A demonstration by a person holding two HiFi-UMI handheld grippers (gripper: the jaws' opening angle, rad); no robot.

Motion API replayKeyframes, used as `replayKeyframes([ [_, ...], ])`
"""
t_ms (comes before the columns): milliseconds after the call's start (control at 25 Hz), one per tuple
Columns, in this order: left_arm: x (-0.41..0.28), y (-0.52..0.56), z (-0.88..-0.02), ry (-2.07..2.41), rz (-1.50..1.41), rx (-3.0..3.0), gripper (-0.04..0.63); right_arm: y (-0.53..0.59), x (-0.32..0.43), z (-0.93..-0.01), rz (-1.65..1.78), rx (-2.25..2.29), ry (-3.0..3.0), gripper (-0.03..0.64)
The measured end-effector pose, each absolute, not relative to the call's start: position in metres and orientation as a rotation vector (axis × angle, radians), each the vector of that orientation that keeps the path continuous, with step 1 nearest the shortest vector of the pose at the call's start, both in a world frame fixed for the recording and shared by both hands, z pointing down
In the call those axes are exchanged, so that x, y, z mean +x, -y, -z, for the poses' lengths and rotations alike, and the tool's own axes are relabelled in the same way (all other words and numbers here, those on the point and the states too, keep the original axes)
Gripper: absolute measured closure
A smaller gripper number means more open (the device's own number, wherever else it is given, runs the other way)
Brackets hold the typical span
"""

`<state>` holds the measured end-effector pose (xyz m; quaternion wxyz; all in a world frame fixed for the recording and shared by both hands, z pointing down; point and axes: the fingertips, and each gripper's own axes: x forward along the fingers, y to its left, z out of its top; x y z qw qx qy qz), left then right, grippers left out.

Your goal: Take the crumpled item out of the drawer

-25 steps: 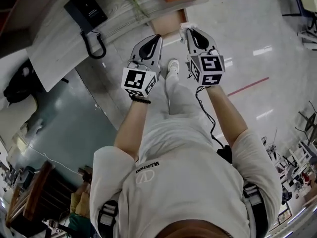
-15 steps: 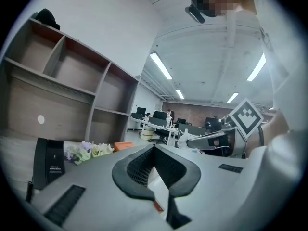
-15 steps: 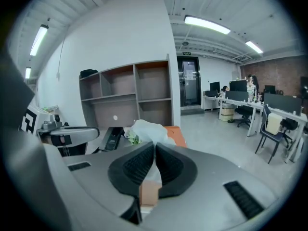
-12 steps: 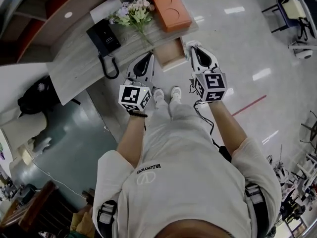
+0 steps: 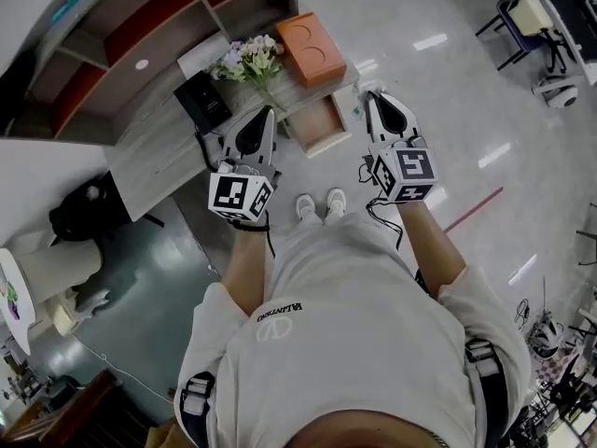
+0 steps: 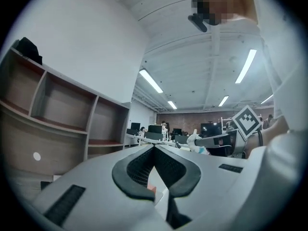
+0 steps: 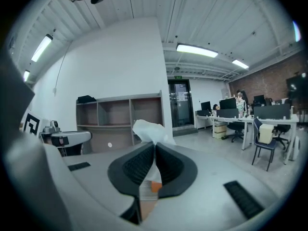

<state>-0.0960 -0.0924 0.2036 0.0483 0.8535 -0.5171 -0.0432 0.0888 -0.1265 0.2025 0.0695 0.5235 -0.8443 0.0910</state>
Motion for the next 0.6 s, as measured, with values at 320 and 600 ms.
replayKeyframes([
  [320,-0.092,0.081,-0.149,1.587,0.236,2.679,0.596,0.112,0.118,-0.142,-0.159,1.703,2.599,0.606],
  [600,-0.09,0.077,-0.108,1.61,0.297,2.735,0.595,0.105,0.14,-0.107,-0.093,1.77,2.638,0.607],
])
